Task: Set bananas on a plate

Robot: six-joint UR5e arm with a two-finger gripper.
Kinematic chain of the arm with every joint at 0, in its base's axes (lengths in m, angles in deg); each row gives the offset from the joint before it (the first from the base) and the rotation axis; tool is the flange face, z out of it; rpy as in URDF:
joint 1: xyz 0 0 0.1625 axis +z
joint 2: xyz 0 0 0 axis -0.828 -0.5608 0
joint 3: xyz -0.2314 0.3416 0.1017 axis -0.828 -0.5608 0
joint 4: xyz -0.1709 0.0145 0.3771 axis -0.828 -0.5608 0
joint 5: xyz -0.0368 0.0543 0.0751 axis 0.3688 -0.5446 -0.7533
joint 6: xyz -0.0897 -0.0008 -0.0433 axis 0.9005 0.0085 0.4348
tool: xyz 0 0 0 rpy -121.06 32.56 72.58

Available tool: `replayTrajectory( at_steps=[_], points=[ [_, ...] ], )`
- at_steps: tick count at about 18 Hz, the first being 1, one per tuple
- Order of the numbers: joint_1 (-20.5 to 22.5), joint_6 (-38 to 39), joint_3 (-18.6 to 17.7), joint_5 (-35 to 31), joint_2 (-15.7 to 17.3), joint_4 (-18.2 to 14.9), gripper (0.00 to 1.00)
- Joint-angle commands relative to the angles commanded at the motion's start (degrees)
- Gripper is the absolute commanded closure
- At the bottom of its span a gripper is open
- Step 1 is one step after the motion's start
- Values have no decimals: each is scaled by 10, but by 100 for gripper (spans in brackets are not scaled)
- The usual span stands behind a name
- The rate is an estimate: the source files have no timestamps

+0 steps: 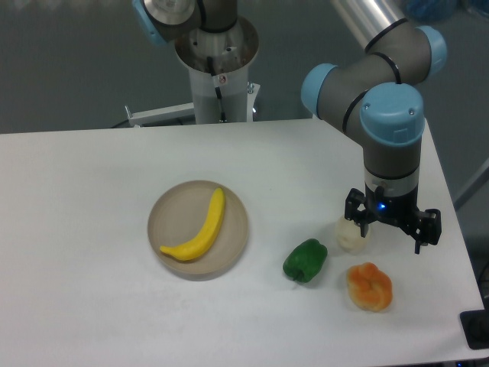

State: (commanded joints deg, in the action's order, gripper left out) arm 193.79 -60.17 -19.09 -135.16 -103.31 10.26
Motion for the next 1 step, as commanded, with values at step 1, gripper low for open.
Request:
replayTrajectory(
  at_steps=[1],
  points=[
    [0,0,-1,0,-1,0,0]
  ],
)
